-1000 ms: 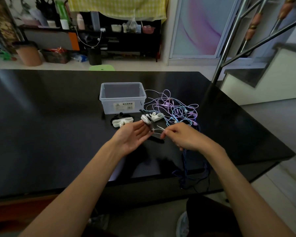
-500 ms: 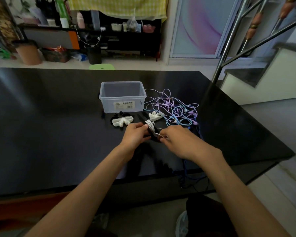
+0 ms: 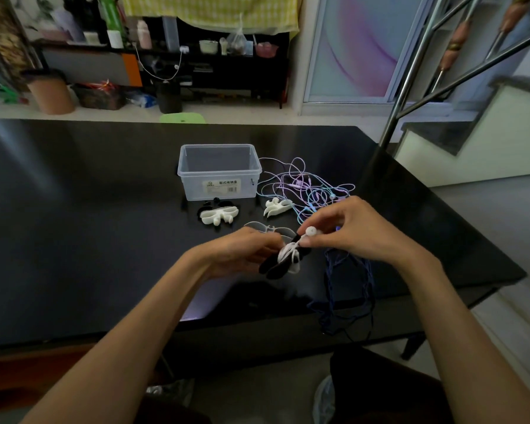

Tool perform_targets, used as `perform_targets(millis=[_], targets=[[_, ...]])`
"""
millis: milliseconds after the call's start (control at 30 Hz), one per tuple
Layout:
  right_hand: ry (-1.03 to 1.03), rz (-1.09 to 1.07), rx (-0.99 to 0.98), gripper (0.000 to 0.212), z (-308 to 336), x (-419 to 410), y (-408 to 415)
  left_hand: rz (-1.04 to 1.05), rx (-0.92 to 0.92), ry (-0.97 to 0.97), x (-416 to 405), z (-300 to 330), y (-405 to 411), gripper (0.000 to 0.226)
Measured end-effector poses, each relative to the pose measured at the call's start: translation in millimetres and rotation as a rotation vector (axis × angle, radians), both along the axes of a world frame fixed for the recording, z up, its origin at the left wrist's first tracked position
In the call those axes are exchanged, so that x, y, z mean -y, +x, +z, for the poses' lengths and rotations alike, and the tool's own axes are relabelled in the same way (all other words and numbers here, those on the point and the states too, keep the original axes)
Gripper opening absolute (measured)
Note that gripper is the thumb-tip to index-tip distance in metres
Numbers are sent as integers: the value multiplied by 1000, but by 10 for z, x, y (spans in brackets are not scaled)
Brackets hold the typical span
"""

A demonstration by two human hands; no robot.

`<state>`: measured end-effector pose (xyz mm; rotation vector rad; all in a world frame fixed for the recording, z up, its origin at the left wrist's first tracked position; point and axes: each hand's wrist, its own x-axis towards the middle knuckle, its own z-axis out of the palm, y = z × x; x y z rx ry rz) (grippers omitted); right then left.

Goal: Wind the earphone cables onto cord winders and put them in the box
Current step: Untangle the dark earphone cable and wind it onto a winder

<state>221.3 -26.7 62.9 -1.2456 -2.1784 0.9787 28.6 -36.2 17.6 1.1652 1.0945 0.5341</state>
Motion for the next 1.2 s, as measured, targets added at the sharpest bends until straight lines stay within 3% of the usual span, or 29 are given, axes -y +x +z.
perform_targets(millis=[167,333,400,500,700,767,867,967,1067,1200], targets=[[-284,84,-12,13,-64,-50,91,-122,-2,-73,21,-22,25,21],[-380,25,7,11,-227,-107,108,-89,7,-119,48,-62,67,26],[-400,6,14,13,-241,-121,121,-145,-41,-66,49,-76,70,41],[-395,7,29,17,-237,-128,133,-217,-165,106,51,-83,57,43],[-506,32,-69,5,-206,-134,153,-170,-38,135,35,-71,-35,48],[-547,94,-95,11,-216,-144,146,-179,13,92,41,-75,-51,44],[-581,149,-203,18,-281,-193,170,-92,115,43,34,-61,-27,29],[-580,132,-356,32,-327,-241,214,63,246,-23,-2,-38,-1,31],[-564,84,-448,29,-349,-238,170,183,320,-97,-47,-51,38,40],[-468,-22,-406,20,-385,-260,81,356,413,-171,-87,-70,103,26]])
